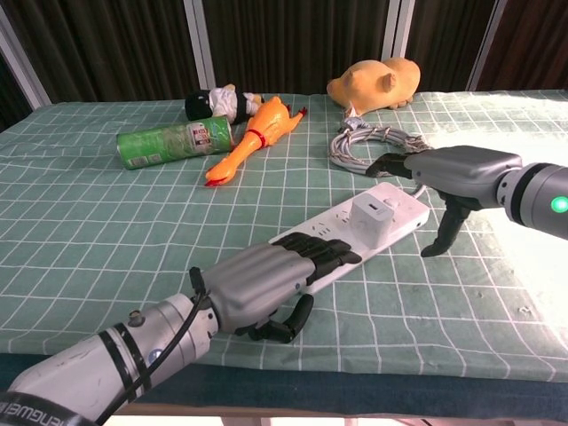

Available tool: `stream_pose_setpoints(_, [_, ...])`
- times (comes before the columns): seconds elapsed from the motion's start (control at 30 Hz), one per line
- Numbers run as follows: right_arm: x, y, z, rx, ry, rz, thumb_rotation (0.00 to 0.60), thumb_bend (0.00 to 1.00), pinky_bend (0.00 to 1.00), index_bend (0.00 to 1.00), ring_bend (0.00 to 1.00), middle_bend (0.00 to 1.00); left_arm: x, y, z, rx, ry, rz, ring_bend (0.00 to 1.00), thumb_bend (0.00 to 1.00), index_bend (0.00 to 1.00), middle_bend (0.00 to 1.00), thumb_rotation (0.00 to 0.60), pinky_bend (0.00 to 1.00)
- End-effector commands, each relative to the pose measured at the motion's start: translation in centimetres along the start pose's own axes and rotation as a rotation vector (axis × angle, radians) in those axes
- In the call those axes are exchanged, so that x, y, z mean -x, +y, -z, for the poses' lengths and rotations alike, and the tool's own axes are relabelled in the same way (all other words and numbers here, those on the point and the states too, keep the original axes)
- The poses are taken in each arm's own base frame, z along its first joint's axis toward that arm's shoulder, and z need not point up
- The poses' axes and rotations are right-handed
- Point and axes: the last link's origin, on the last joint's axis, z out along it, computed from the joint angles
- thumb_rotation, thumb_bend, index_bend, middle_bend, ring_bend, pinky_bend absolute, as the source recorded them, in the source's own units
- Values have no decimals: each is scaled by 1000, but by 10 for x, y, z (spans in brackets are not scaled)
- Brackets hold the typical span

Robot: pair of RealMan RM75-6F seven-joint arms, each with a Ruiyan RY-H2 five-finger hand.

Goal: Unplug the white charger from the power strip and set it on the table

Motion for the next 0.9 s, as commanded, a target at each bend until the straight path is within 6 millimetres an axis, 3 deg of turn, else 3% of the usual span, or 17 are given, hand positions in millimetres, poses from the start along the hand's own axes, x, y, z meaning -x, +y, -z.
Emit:
stream_pose_setpoints(0.03, [2, -6, -2, -9, 3, 14, 600, 196, 0, 0, 0, 0, 0, 0, -1, -1, -5, -1, 0, 782, 0, 0, 600, 36])
stream_pose_setpoints(0.37, [8, -21, -12, -19, 21, 62, 600, 196, 5, 63, 0, 34, 1, -2, 2, -7, -26, -13, 0, 780, 0, 0, 600, 37])
stream_pose_setpoints(0.57, [8, -29, -16, -30, 46, 69, 600, 204, 111, 205, 11, 144, 1, -5, 4, -12, -30, -12, 0, 782, 0, 0, 600, 37])
stream_pose_setpoints(0.9, [13, -39, -17, -48, 50, 73, 600, 302, 235, 384, 141, 282, 2, -4, 6, -8, -32, -13, 0, 781, 0, 1, 600, 37])
